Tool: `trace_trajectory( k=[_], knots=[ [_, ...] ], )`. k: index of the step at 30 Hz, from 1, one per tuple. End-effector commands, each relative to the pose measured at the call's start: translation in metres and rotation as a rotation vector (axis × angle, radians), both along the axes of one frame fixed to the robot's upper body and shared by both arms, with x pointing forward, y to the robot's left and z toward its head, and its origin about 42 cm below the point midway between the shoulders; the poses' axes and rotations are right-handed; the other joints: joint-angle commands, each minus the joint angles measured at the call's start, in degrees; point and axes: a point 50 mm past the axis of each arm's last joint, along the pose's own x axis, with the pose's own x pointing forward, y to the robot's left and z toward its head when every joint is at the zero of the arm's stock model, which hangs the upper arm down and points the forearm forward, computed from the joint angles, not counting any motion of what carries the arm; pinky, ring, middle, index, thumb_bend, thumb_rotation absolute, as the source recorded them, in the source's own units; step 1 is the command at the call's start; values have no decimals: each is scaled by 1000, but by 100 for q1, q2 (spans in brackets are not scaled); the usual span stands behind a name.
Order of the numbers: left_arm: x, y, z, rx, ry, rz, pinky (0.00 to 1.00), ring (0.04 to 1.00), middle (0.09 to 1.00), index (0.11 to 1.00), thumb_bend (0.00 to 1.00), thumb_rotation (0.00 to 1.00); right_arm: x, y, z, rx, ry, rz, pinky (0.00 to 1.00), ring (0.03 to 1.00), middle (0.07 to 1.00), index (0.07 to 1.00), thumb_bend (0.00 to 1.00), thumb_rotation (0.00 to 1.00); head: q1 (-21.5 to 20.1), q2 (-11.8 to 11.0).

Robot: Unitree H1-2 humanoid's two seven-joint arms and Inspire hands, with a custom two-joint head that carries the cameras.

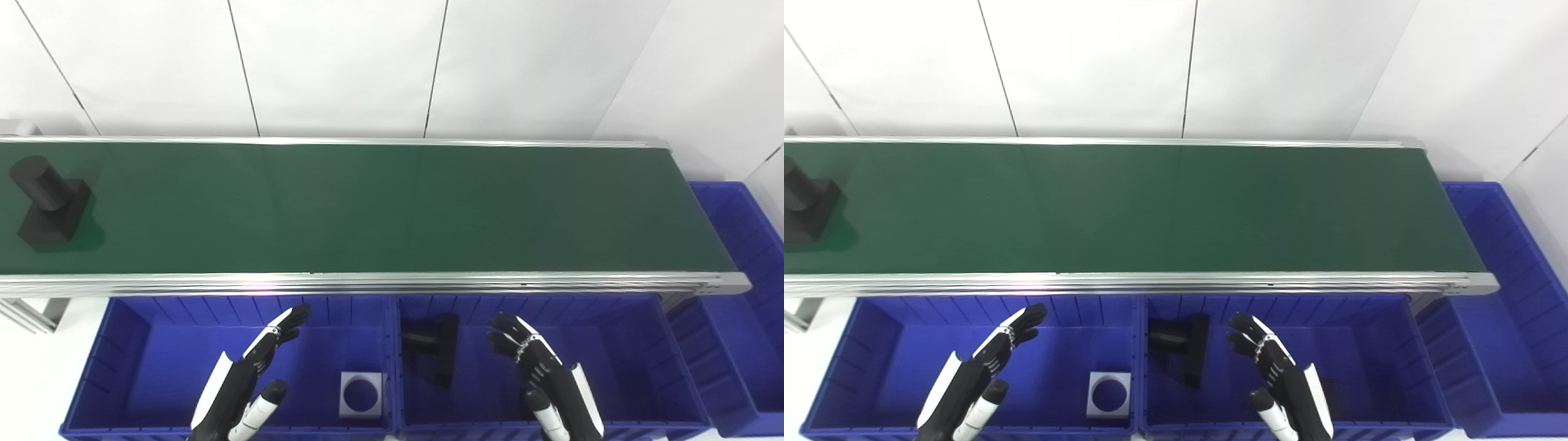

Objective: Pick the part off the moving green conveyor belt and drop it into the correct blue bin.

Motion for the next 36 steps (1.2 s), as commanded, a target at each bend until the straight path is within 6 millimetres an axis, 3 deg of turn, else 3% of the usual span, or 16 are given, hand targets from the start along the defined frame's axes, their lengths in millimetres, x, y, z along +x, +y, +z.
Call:
trace_trajectory(
  k=[1,16,30,36],
  knots=[
    [1,-1,10,-11,-57,3,875,904,900,890,639,1000,7,4,10,3,-58,10,792,806,845,862,798,873,12,-4],
    [10,-5,9,-25,-74,18,870,899,895,885,619,975,27,12,20,-17,-117,51,795,796,836,857,839,902,91,-45],
    [37,-25,8,-25,-127,32,839,886,886,874,629,979,51,33,22,3,-146,79,789,811,844,851,848,886,160,-115],
    [43,-26,2,-3,-126,60,819,877,886,870,631,1000,62,37,13,-28,-128,62,781,821,856,855,823,988,217,-118]
  ],
)
